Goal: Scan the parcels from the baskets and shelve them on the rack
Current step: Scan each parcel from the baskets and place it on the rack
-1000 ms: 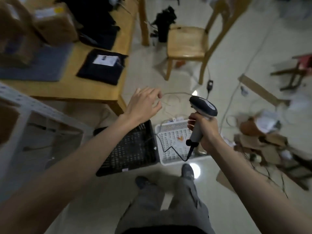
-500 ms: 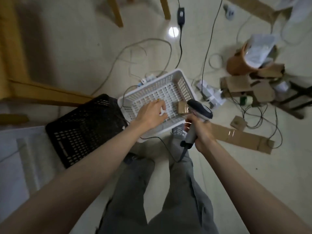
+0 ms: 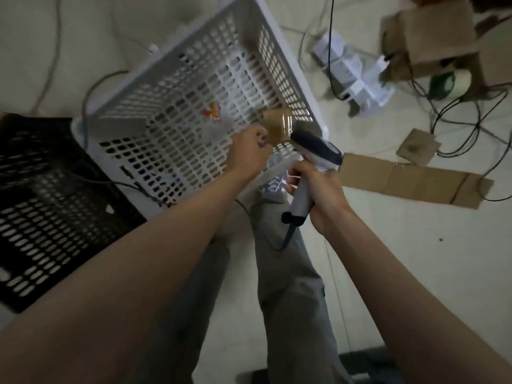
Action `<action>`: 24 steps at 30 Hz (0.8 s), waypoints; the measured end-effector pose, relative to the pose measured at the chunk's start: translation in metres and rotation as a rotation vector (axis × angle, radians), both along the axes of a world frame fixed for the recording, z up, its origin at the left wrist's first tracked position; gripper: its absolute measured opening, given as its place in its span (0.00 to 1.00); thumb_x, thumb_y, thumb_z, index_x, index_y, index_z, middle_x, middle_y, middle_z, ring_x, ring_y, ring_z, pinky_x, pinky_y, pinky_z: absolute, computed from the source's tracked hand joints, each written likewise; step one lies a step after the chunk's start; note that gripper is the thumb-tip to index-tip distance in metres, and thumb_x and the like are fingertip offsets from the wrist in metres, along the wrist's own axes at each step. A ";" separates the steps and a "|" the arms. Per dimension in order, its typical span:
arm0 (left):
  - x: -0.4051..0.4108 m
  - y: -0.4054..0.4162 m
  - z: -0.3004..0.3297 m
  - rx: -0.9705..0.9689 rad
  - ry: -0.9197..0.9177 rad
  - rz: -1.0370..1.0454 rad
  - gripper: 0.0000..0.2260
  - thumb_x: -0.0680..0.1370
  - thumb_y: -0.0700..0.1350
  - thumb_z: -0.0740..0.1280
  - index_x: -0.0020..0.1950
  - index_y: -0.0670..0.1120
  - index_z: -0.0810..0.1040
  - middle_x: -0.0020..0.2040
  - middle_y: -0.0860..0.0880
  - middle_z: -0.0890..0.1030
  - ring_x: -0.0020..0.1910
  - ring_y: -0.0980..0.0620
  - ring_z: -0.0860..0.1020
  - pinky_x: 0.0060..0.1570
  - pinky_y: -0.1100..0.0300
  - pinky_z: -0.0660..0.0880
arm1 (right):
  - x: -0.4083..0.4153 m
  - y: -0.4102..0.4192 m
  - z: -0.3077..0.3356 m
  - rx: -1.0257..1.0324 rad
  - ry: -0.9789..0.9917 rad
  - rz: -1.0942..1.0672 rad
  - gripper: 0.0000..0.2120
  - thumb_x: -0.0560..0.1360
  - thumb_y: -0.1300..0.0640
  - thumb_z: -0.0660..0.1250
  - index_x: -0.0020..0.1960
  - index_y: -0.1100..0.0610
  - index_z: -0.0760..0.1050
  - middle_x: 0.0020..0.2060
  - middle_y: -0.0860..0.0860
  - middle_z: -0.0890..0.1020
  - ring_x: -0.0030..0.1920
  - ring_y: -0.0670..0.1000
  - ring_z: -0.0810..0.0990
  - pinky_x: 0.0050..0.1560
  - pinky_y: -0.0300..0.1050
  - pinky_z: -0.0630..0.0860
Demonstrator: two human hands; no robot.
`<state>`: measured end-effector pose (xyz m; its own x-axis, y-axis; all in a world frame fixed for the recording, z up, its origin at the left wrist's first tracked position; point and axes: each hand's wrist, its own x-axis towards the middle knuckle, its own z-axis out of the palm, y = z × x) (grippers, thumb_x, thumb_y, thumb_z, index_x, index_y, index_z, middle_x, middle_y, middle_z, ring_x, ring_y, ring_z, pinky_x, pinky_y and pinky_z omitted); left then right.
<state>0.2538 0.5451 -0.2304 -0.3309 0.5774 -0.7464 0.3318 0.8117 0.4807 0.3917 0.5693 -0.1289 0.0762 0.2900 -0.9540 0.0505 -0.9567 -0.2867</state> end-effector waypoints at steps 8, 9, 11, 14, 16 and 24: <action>0.031 0.040 -0.112 -0.074 0.108 0.133 0.34 0.75 0.48 0.74 0.78 0.55 0.63 0.77 0.44 0.61 0.72 0.40 0.67 0.65 0.45 0.71 | 0.008 0.013 -0.069 0.000 -0.018 0.050 0.04 0.80 0.63 0.68 0.46 0.60 0.79 0.39 0.57 0.82 0.37 0.52 0.81 0.55 0.55 0.82; 0.034 0.043 -0.121 -0.075 0.117 0.105 0.36 0.76 0.48 0.74 0.79 0.56 0.61 0.79 0.44 0.58 0.73 0.39 0.65 0.66 0.44 0.69 | 0.008 0.012 -0.074 0.000 -0.026 0.047 0.04 0.80 0.63 0.68 0.46 0.60 0.79 0.38 0.56 0.82 0.37 0.51 0.81 0.55 0.55 0.82; 0.039 0.047 -0.139 -0.093 0.128 0.049 0.36 0.76 0.48 0.73 0.80 0.56 0.60 0.80 0.42 0.54 0.74 0.36 0.63 0.67 0.41 0.67 | 0.008 0.010 -0.081 -0.005 -0.030 0.033 0.06 0.80 0.63 0.68 0.44 0.59 0.80 0.37 0.54 0.82 0.36 0.50 0.81 0.53 0.53 0.82; 0.043 0.045 -0.158 -0.107 0.111 0.088 0.34 0.73 0.51 0.75 0.75 0.55 0.64 0.76 0.42 0.58 0.67 0.36 0.70 0.58 0.44 0.73 | 0.008 0.007 -0.089 -0.016 -0.030 0.019 0.09 0.80 0.63 0.67 0.42 0.58 0.79 0.35 0.53 0.81 0.34 0.48 0.80 0.51 0.51 0.81; 0.040 0.040 -0.161 -0.116 0.101 0.154 0.34 0.71 0.56 0.76 0.72 0.55 0.64 0.73 0.42 0.60 0.61 0.37 0.74 0.50 0.49 0.71 | 0.008 0.005 -0.088 0.006 -0.042 0.026 0.07 0.80 0.63 0.67 0.43 0.58 0.80 0.36 0.54 0.82 0.37 0.51 0.81 0.54 0.54 0.82; -0.015 -0.010 -0.132 -0.231 0.003 0.429 0.32 0.73 0.64 0.70 0.73 0.59 0.64 0.71 0.43 0.66 0.61 0.41 0.73 0.58 0.53 0.73 | -0.006 -0.013 -0.053 0.094 0.006 0.001 0.05 0.79 0.65 0.67 0.45 0.59 0.80 0.38 0.57 0.82 0.38 0.53 0.80 0.47 0.50 0.81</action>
